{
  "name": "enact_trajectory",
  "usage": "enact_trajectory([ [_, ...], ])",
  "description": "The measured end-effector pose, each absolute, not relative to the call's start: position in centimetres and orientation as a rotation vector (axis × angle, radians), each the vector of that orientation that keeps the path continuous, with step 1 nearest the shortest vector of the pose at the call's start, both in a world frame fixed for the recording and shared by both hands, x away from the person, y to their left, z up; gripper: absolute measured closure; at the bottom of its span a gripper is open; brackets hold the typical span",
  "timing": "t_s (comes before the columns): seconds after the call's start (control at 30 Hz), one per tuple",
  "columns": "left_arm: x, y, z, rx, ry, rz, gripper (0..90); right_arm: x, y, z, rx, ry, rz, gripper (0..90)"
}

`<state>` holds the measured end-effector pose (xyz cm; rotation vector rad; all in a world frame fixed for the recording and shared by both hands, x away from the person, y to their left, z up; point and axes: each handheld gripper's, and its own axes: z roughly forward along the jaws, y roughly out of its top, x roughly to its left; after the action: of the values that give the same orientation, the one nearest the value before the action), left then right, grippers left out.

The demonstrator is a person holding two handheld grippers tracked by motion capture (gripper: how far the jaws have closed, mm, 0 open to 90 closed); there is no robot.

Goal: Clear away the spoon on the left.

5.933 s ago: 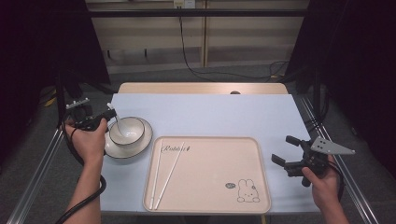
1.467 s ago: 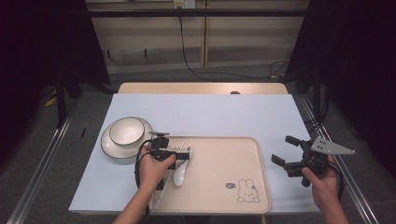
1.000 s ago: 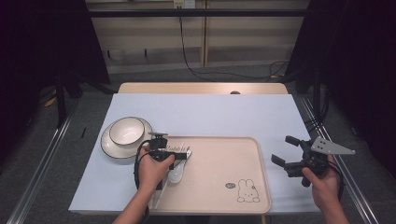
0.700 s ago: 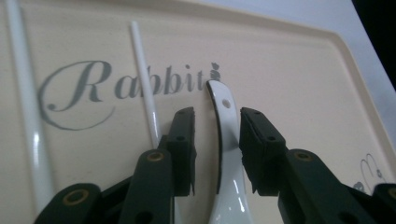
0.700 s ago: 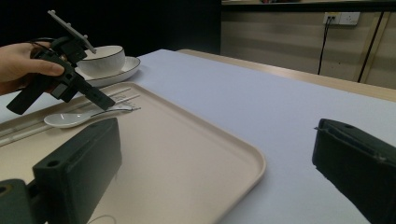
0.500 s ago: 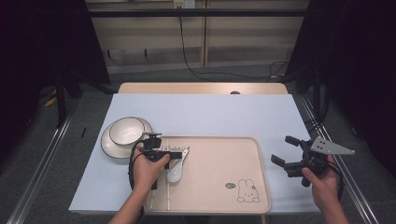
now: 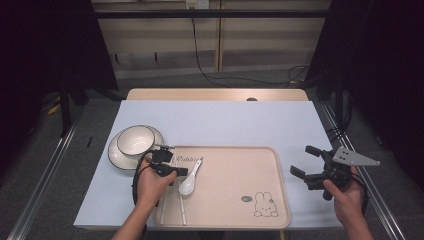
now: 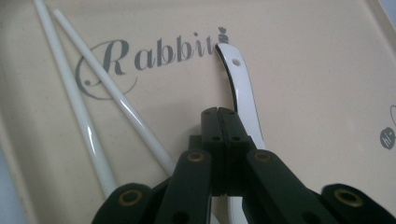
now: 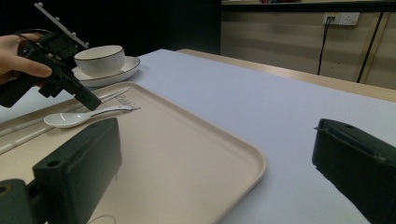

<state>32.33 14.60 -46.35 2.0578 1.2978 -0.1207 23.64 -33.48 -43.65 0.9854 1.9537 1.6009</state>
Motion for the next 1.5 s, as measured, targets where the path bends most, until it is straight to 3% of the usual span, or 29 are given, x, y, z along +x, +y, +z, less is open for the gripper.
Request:
enact_trajectory([
  [0.27, 31.6, 15.8, -46.7, 2.07, 1.316, -0.183, 90.0, 23.7, -33.5, -43.7, 0.982, 1.954, 1.59, 0.8],
  [0.7, 31.1, 17.3, -46.2, 2.126, 1.333, -0.136, 90.0, 23.7, -33.4, -43.7, 0.979, 1.956, 1.589, 0.8],
  [0.9, 31.4, 17.2, -45.8, 2.054, 1.332, -0.139, 90.0, 23.7, -33.4, -43.7, 0.984, 1.955, 1.588, 0.9],
  [1.2, 32.2, 17.4, -44.0, 1.976, 1.319, -0.065, 63.6, 23.9, -33.4, -43.8, 0.991, 1.956, 1.591, 0.8],
  [1.33, 32.6, 17.4, -43.2, 1.951, 1.332, -0.055, 58.5, 24.0, -33.3, -43.8, 0.989, 1.962, 1.588, 0.9],
  [1.47, 33.0, 17.4, -42.6, 1.951, 1.321, -0.014, 43.2, 23.9, -33.3, -43.8, 0.987, 1.963, 1.579, 0.8],
  [1.5, 33.2, 17.4, -42.5, 1.95, 1.318, -0.002, 43.2, 23.9, -33.3, -43.8, 0.987, 1.963, 1.579, 0.8],
])
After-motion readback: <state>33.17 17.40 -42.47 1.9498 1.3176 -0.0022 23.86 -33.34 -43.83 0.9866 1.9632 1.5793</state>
